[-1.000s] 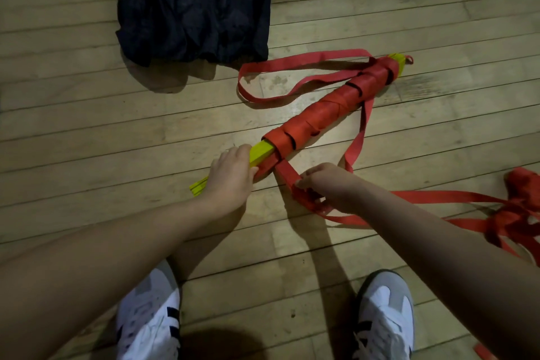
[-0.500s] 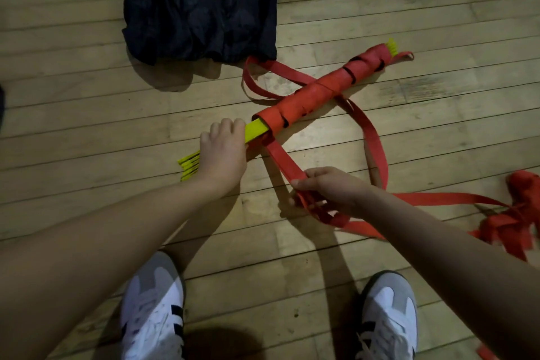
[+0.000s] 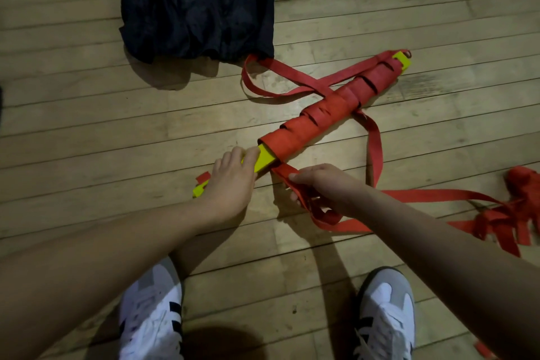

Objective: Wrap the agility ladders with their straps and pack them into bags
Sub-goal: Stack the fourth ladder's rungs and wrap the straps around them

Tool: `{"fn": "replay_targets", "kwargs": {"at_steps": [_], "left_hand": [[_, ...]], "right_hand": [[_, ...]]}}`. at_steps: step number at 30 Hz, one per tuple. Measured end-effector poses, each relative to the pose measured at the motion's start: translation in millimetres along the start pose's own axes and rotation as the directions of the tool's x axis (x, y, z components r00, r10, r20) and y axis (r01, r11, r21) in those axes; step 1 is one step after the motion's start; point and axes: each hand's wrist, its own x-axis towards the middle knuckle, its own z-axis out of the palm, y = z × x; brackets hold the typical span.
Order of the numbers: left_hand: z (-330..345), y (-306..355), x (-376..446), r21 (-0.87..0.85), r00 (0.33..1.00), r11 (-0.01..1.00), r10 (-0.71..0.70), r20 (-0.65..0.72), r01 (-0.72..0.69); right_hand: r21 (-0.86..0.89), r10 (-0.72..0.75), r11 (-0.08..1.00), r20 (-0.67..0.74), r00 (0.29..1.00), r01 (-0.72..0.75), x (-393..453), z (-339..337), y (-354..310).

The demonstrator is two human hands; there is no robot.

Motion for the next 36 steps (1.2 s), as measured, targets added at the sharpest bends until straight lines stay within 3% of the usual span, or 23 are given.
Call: {"fn": "replay_targets", "kwargs": {"at_steps": [4,8,12,17,20,22,24,28,31,33,36], "left_hand": [[-17,5,15,-0.04,0.994,0.993,-0.111,-0.022,0.11],[-30,-2,31,0.085,0.99,0.987,-0.129,-0.052,0.133],[-31,5,37,0.218,0.99,0.966,-0.143,0.005,0.139],[-20,11,21,0.406,0.999,0.914,0.032,-0.014,-0.024],[-9,-3,11,0.477,0.964,0.862,0.248,-0.094,-0.175],[-1,-9,3,0.469,0.93,0.836,0.359,-0.078,-0.283],[6,-7,-4,0.432,0.926,0.844,0.373,-0.05,-0.317],[3,8,-11,0.238,0.972,0.944,0.235,0.003,-0.229],[-1,14,-9,0.123,0.994,0.989,0.073,0.081,-0.082],[-5,15,-5,0.042,0.997,0.998,0.044,0.063,-0.047],[-9,11,8,0.05,0.997,0.997,0.053,0.058,-0.056]], "right_hand": [[0.002,-0.011,1.0,0.013,1.0,0.011,0,0,5],[0.026,-0.036,0.999,0.037,0.999,0.035,-2,2,3],[0.042,-0.049,0.998,0.04,0.998,0.047,-4,7,0],[0.045,-0.051,0.998,-0.04,0.998,0.052,-3,13,2],[0.035,-0.058,0.997,-0.115,0.992,0.062,-1,12,4],[0.057,-0.053,0.996,-0.139,0.989,0.062,-1,12,6],[0.056,-0.054,0.996,-0.149,0.987,0.063,-2,16,7],[0.134,-0.037,0.989,-0.163,0.986,0.059,-4,21,11],[0.049,-0.039,0.998,-0.146,0.988,0.047,-6,19,12],[0.0,-0.036,0.999,-0.15,0.988,0.036,-6,16,10],[-0.007,-0.045,0.999,-0.164,0.985,0.045,-4,15,1]]}}
